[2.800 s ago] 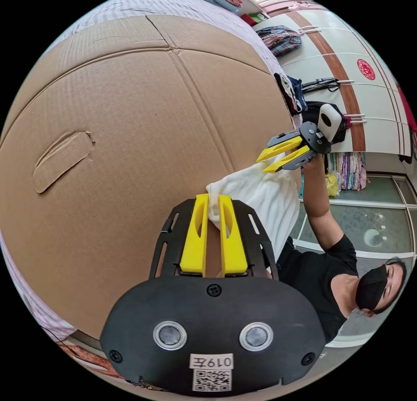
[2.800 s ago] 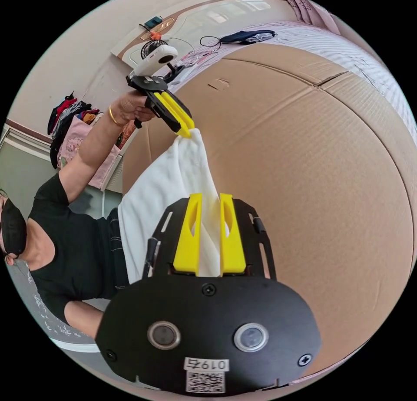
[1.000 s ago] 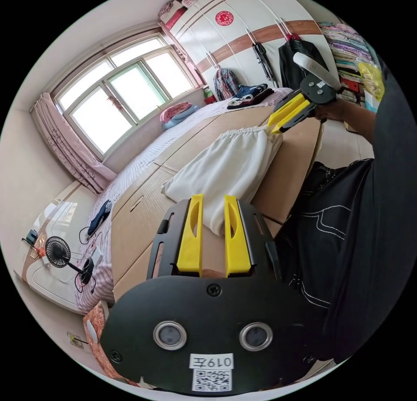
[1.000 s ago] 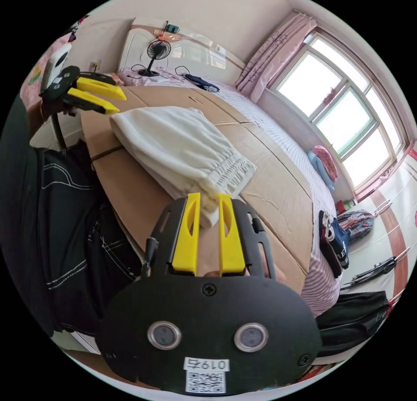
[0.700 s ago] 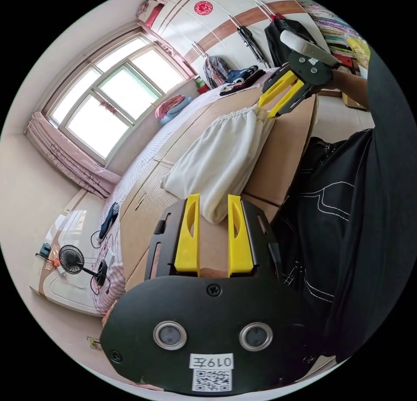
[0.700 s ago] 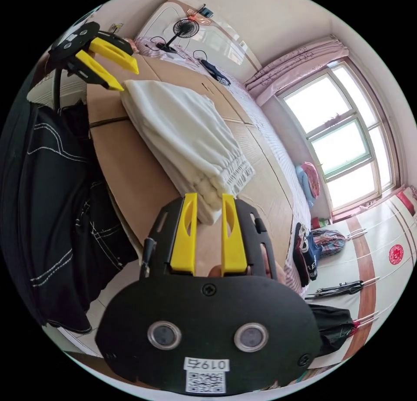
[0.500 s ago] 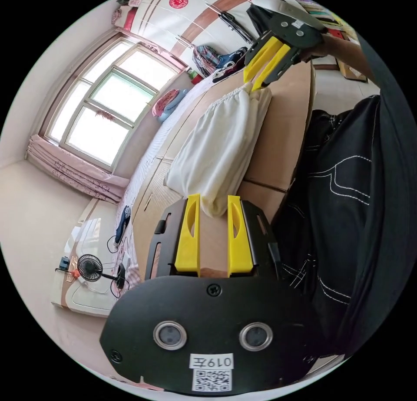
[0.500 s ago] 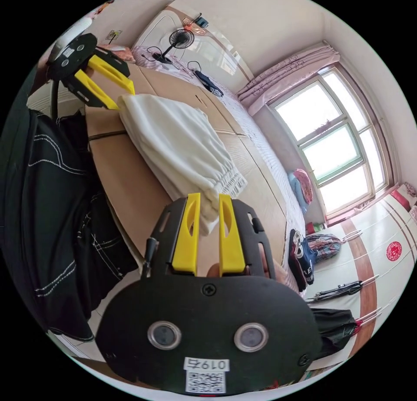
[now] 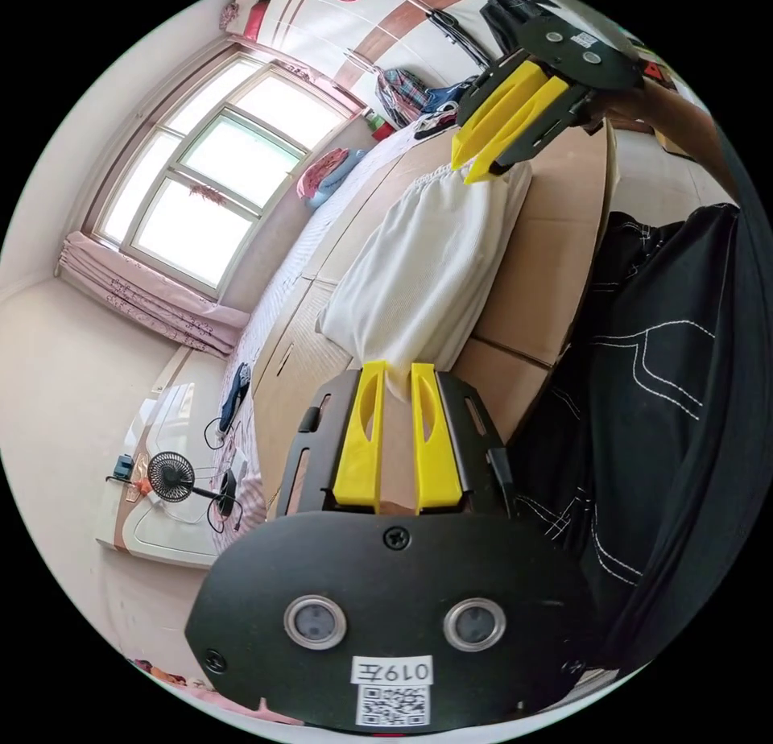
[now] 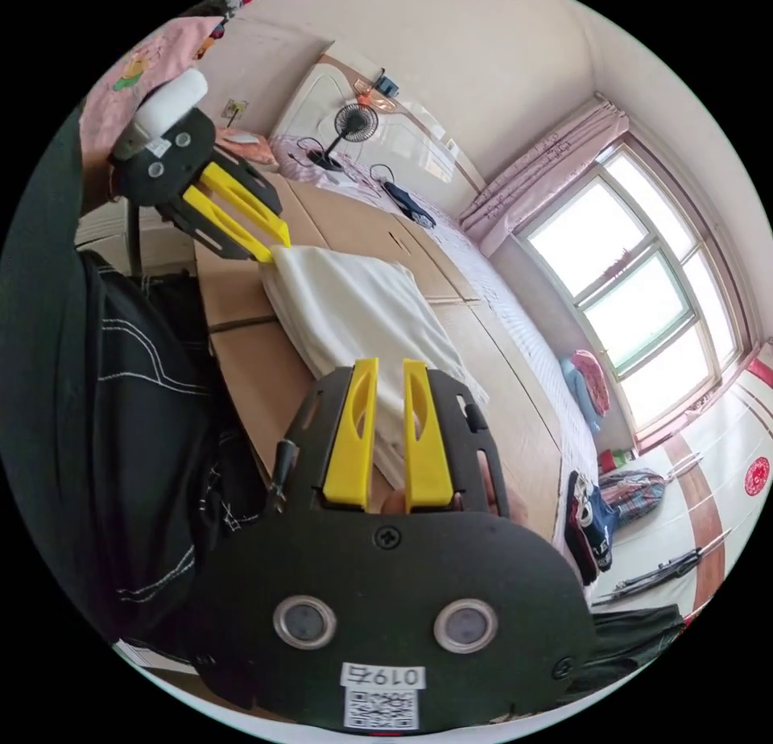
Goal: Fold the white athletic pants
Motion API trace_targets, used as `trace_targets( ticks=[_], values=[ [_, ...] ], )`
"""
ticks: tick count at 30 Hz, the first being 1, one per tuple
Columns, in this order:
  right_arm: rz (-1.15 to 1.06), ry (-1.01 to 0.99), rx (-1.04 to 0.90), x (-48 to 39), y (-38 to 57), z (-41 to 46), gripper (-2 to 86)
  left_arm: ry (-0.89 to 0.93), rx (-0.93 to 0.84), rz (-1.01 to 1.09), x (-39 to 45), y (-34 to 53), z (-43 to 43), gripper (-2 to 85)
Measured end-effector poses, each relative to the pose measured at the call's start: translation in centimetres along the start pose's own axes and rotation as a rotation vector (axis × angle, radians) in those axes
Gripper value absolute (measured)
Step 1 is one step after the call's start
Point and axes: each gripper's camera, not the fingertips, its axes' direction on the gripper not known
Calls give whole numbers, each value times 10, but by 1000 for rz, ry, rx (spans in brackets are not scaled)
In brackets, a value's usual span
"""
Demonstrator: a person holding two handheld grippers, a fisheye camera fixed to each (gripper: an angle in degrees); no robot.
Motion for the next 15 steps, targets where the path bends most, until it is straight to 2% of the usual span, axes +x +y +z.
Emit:
trace_targets(
  ticks=[2, 8, 12, 15],
  values=[
    [-59, -45, 51, -15, -17, 1, 71, 21, -11, -22, 1, -3, 3, 28],
    [-255, -61, 41, -53, -47, 37, 84, 105, 2, -123, -15, -1, 6, 19],
    [-303, 2, 20, -55, -55, 54, 49, 149, 17, -174, -23, 2, 9, 21],
    [-281, -54, 1, -39, -63, 61, 19, 181, 17, -200, -25, 4, 14, 27]
  ],
)
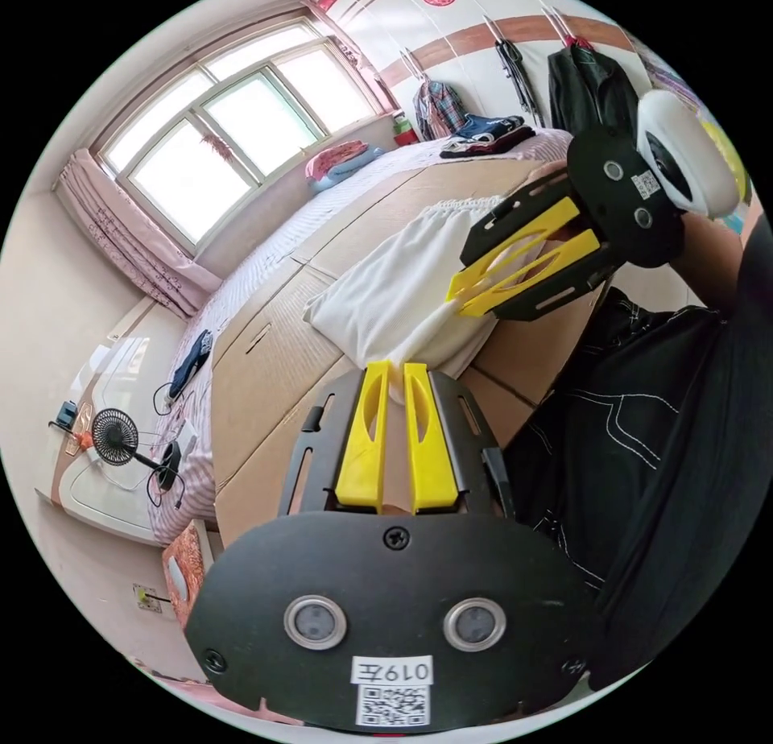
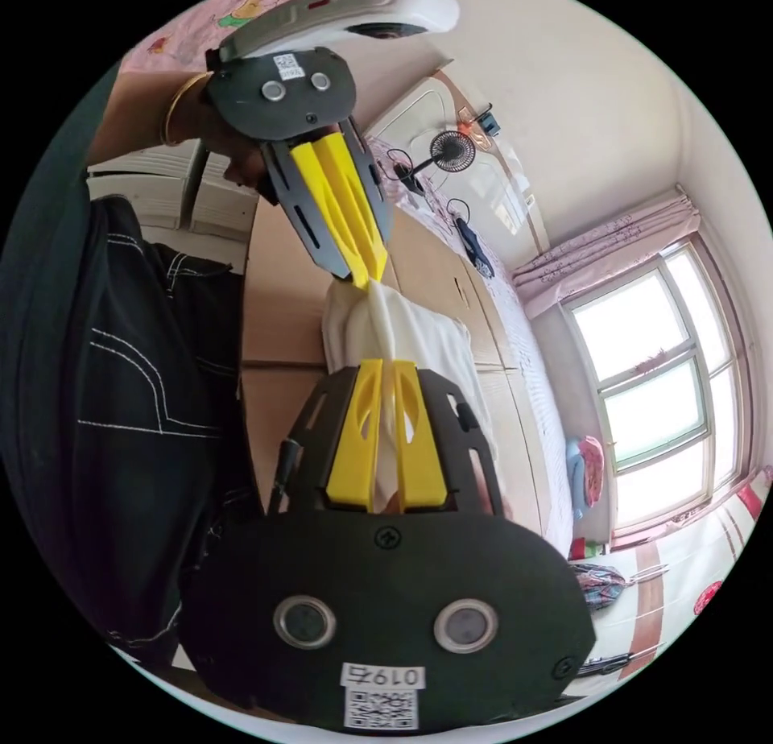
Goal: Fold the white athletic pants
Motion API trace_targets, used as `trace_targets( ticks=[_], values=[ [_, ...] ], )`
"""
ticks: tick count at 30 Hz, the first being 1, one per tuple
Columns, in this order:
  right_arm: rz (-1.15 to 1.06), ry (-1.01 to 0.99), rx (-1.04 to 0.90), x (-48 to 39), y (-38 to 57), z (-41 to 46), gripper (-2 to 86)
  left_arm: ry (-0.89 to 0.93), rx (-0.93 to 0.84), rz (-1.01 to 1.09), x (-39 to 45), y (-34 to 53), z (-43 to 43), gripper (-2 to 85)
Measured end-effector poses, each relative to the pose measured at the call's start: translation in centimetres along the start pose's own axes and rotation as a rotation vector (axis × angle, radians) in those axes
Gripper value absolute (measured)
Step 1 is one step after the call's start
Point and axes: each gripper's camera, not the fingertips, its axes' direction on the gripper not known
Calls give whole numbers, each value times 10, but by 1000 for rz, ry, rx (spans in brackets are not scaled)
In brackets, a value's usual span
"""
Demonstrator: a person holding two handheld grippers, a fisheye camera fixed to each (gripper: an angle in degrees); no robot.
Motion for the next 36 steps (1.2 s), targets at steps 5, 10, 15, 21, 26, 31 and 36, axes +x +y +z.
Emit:
trace_targets(
  ticks=[5, 10, 15, 21, 26, 31, 36],
  values=[
    [127, -106, 32, 42, -1, -1, 6, -13, 35, 14, 12, 2, -1, 67],
    [121, -44, 32, 36, -3, 3, 2, -136, 38, 45, 30, -12, 3, 82],
    [117, -2, 39, 35, -7, 3, 0, -276, -14, 84, 38, -26, 22, 66],
    [118, -24, 50, 39, -5, 9, 0, -329, -86, 51, 25, -28, 34, 28],
    [134, -34, 58, 40, -2, 15, 2, -304, -83, 67, 16, -25, 39, 14],
    [161, -58, 46, 42, 1, 23, 5, -129, -89, -25, -28, -33, 42, 9],
    [123, 61, 30, 21, -2, 22, 6, 30, -111, -100, -67, -40, 51, 8]
  ],
)
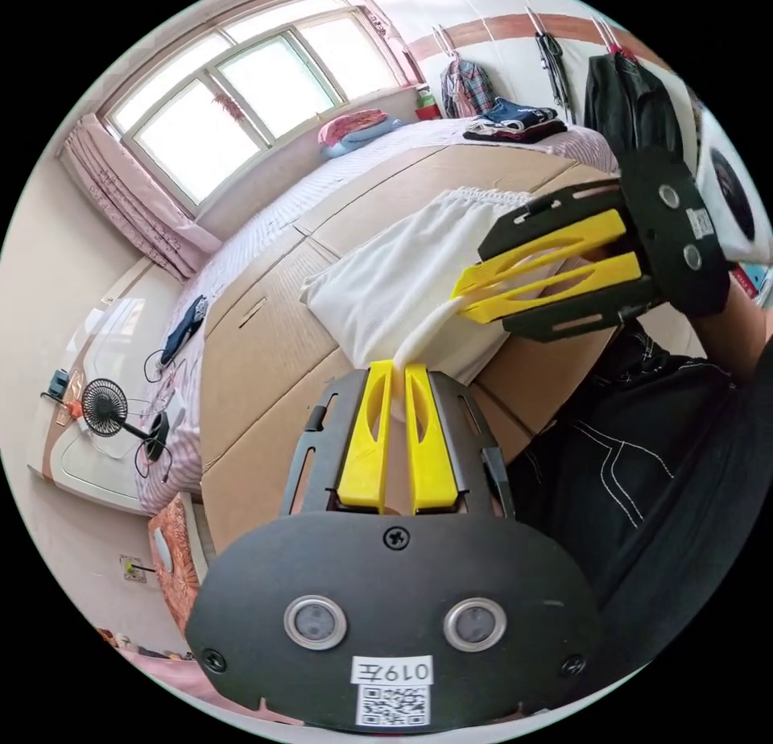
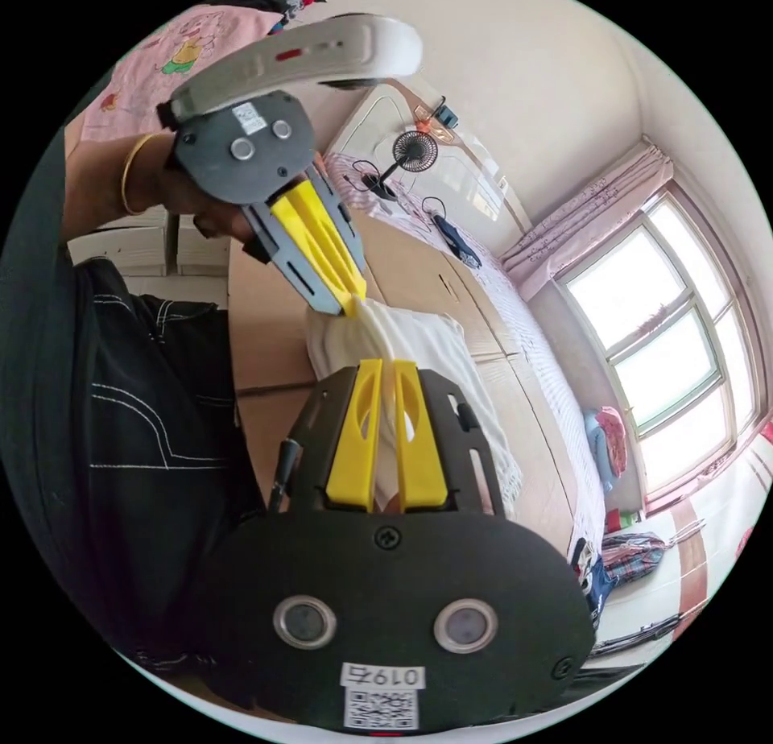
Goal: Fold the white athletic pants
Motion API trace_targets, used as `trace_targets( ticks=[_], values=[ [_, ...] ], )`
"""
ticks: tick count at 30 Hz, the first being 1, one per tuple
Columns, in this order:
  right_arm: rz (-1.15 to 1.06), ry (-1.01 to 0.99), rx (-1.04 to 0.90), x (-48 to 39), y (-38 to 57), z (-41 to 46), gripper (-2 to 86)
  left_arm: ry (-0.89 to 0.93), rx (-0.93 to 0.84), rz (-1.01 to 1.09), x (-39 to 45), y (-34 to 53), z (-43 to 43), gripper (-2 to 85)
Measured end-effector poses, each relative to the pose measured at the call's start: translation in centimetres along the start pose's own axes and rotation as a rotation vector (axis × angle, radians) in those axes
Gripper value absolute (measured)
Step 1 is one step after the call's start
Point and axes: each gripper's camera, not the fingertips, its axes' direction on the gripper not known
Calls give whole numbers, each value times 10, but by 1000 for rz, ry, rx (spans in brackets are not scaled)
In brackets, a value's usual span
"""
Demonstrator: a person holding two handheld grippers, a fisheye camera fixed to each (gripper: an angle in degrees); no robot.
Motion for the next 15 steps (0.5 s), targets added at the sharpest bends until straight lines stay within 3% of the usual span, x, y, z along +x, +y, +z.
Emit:
trace_targets(
  ticks=[4, 8, 15],
  values=[
    [-36, 152, 52, -30, 9, -16, -4, 126, -9, -78, -33, -7, 7, 8],
    [5, 42, 11, -29, 16, -8, -5, 246, -14, -156, -60, -9, 18, 8],
    [-71, -51, -53, -26, 3, 23, 59, 240, -11, -161, -64, -16, 25, 9]
  ],
)
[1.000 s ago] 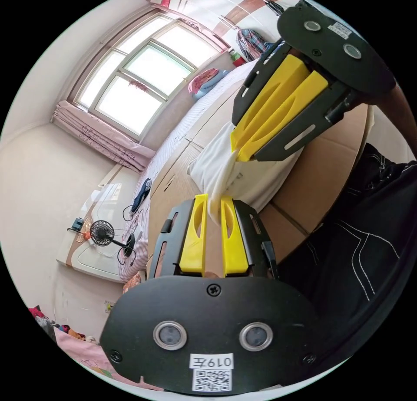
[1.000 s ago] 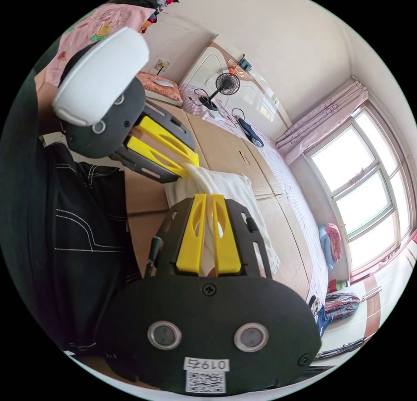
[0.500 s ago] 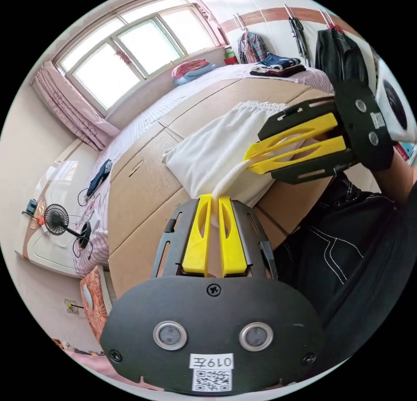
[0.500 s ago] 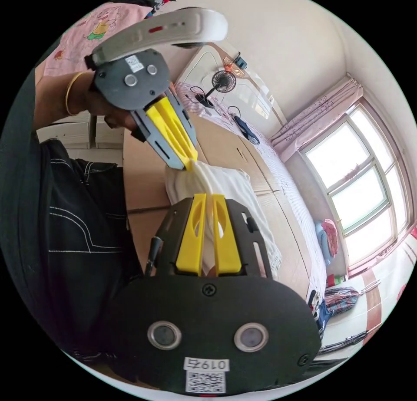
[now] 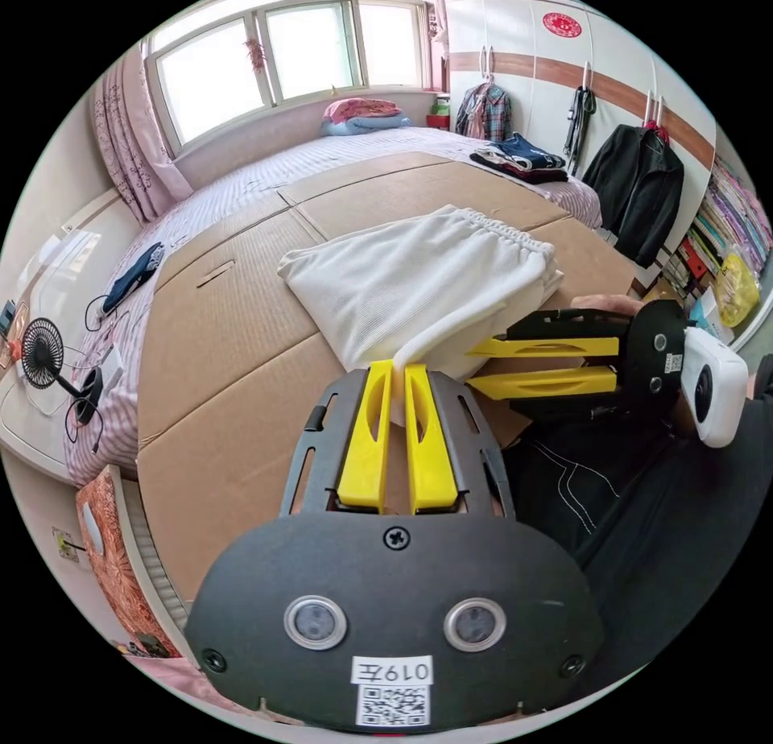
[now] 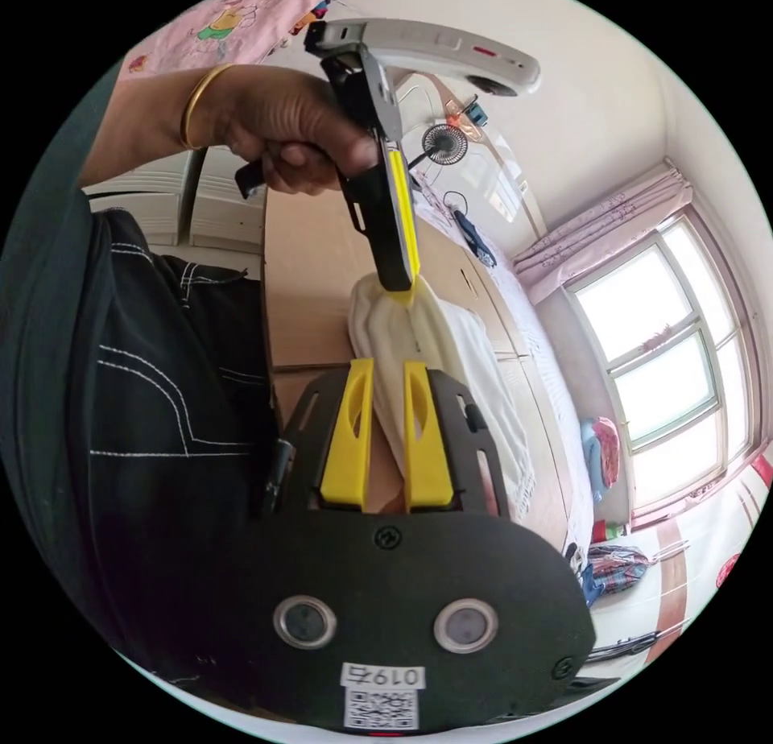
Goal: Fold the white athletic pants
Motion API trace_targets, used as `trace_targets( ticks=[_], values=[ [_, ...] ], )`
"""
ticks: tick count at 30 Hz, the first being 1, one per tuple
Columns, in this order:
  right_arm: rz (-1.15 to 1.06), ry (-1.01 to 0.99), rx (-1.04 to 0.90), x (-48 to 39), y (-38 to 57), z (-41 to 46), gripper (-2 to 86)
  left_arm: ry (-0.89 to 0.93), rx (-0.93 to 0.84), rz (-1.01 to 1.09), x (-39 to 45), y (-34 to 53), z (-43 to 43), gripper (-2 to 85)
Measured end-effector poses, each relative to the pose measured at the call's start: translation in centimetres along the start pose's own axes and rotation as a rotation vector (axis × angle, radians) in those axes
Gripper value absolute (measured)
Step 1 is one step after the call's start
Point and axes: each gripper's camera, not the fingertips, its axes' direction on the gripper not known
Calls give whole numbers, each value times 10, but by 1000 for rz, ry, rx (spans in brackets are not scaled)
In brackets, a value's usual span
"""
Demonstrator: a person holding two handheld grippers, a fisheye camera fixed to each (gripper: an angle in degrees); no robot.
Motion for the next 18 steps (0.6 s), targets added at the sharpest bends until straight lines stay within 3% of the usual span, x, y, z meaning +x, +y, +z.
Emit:
trace_targets(
  ticks=[7, 13, 18],
  values=[
    [-53, 30, -29, 4, 2, 10, 4, -48, -7, 74, 13, -5, 9, 17],
    [44, -19, 19, 31, 8, 1, -4, -91, 2, 235, 42, 7, 10, 51],
    [138, -83, 63, 52, 18, -2, -5, -264, 1, 336, 76, 10, 15, 70]
  ],
)
